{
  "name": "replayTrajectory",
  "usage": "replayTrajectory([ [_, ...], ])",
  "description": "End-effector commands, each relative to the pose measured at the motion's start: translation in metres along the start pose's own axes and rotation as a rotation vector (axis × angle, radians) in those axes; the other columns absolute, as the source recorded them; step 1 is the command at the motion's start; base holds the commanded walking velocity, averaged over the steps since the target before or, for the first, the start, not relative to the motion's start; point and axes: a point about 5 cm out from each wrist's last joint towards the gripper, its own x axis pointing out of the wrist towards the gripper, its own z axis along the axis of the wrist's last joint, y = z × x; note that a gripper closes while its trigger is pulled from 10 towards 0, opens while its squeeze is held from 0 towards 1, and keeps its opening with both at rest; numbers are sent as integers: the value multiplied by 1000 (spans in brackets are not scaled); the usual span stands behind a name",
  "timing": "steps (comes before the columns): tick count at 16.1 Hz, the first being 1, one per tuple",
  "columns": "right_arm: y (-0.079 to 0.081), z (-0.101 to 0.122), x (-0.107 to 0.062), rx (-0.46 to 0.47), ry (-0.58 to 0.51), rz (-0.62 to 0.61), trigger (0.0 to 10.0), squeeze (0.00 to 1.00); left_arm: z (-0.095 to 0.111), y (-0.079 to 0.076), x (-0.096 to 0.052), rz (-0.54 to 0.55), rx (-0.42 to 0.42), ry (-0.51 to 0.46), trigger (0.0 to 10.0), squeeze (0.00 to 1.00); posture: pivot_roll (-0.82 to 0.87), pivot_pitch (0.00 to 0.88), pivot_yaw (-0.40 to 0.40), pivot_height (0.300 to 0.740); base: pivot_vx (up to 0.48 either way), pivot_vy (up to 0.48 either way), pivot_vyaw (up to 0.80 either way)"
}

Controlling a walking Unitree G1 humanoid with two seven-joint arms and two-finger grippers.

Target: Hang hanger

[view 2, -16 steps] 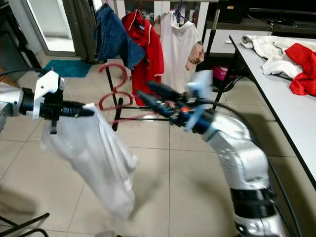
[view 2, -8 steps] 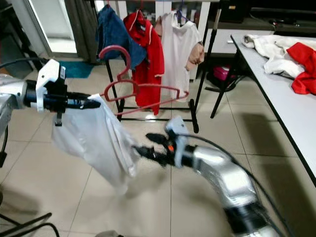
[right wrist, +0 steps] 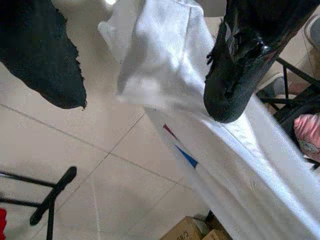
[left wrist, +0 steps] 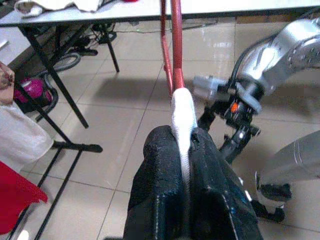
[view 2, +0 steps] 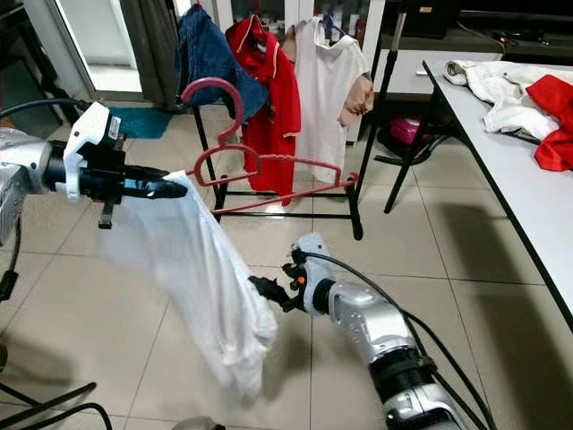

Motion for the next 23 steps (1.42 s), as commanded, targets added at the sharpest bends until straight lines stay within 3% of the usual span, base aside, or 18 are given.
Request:
replayTrajectory([
  [1, 3, 1, 4, -2, -1, 28, 10000, 0, 21, 5, -1, 15, 62, -55, 0, 0, 34, 0, 91, 740, 0, 0, 0],
  [7, 13, -22, 21, -34, 78, 102, 10000, 0, 39, 6, 1, 29, 84, -123, 0, 0, 47, 0, 75, 740, 0, 0, 0],
  [8, 15, -23, 24, -36, 75, 108, 7725, 0, 39, 6, 1, 31, 84, -125, 0, 0, 50, 0, 71, 740, 0, 0, 0],
  [9, 15, -22, 26, -36, 64, 111, 3608, 0, 39, 6, 0, 35, 84, -125, 0, 0, 51, 0, 70, 740, 0, 0, 0],
  [10, 16, -22, 27, -35, 56, 114, 3294, 0, 39, 6, 0, 37, 84, -124, 0, 0, 53, 0, 70, 740, 0, 0, 0],
  [12, 16, -19, 30, -45, 32, 104, 0, 0, 39, 6, -2, 45, 80, -122, 0, 0, 54, 0, 69, 740, 0, 0, 0],
  [23, 11, -18, 33, -11, -32, 74, 0, 0, 39, 9, -7, 74, 79, -115, 0, 0, 56, 0, 65, 740, 0, 0, 0],
])
